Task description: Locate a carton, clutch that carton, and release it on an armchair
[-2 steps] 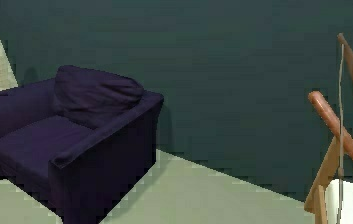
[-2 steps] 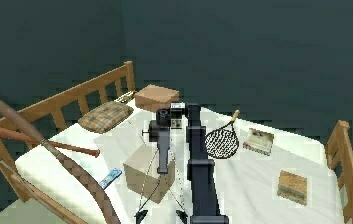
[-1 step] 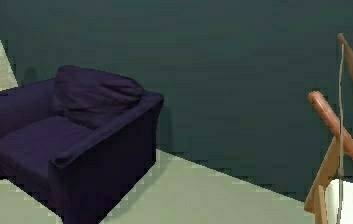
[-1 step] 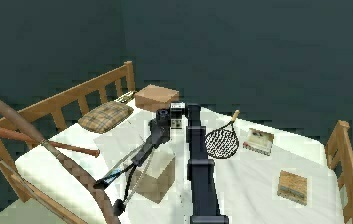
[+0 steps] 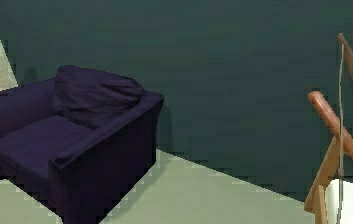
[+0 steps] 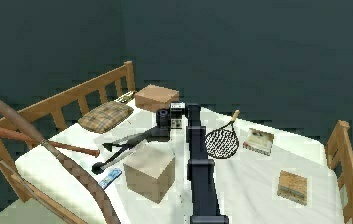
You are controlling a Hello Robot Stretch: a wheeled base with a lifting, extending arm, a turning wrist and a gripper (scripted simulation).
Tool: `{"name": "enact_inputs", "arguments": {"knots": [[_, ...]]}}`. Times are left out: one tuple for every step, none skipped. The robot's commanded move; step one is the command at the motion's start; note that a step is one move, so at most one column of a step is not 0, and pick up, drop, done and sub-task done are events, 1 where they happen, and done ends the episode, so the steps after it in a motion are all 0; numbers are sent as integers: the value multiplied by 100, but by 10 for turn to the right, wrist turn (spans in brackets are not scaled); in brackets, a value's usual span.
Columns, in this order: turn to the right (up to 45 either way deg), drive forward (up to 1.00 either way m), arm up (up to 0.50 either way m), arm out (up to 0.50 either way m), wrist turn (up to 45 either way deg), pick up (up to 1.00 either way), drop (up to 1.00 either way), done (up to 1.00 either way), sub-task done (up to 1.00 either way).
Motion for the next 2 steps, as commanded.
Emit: {"name": "enact_inputs", "arguments": {"knots": [[0,0,0,0,450,0,0,0,0],[0,0,0,0,270,0,0,0,0]]}}
